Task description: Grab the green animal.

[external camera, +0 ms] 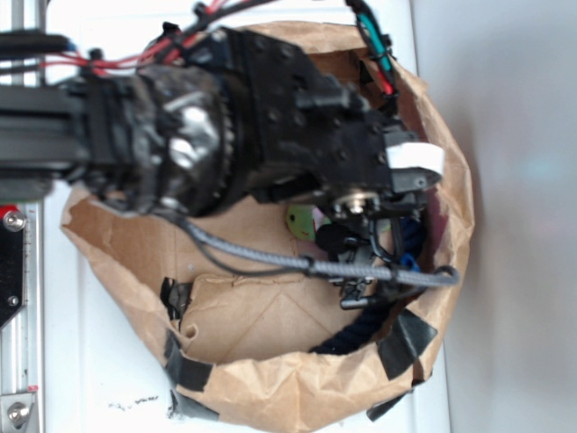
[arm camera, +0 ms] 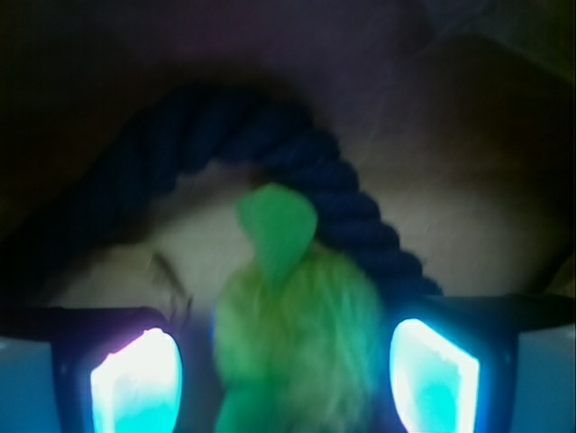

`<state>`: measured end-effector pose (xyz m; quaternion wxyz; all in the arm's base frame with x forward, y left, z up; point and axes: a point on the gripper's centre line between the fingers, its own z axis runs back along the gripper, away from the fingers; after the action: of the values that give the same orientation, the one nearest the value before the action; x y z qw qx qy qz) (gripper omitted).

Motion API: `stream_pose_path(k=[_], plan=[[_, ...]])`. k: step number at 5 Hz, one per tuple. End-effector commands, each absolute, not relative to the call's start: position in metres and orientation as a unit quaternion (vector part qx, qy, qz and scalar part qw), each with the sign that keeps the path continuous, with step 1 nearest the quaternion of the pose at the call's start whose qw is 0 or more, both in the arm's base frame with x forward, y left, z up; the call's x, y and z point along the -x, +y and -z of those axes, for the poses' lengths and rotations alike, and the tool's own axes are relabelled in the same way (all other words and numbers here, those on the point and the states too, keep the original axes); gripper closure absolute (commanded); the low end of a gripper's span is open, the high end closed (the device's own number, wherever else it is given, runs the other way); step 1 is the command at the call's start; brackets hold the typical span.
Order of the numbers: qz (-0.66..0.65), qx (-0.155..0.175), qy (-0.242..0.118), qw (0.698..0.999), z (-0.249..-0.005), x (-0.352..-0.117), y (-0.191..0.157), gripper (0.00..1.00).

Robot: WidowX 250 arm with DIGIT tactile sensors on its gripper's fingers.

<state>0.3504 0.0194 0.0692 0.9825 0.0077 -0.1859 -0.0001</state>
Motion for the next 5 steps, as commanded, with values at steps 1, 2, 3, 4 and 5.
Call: stream_pose_path(k=[1, 2, 3, 4, 5], plan=[[0.006, -0.039, -0.234, 0.971, -0.084, -0.365, 0.016, 0.0], [0.001, -0.055, -0.232, 0.971, -0.073, -0.364, 0.017, 0.18], [-0.005, -0.058, -0.245, 0.968, -0.079, -0.359, 0.017, 1.0], [-0.007, -0.056, -0.249, 0.967, -0.081, -0.357, 0.019, 1.0], [-0.008, -0.057, -0.253, 0.966, -0.083, -0.354, 0.02, 1.0]])
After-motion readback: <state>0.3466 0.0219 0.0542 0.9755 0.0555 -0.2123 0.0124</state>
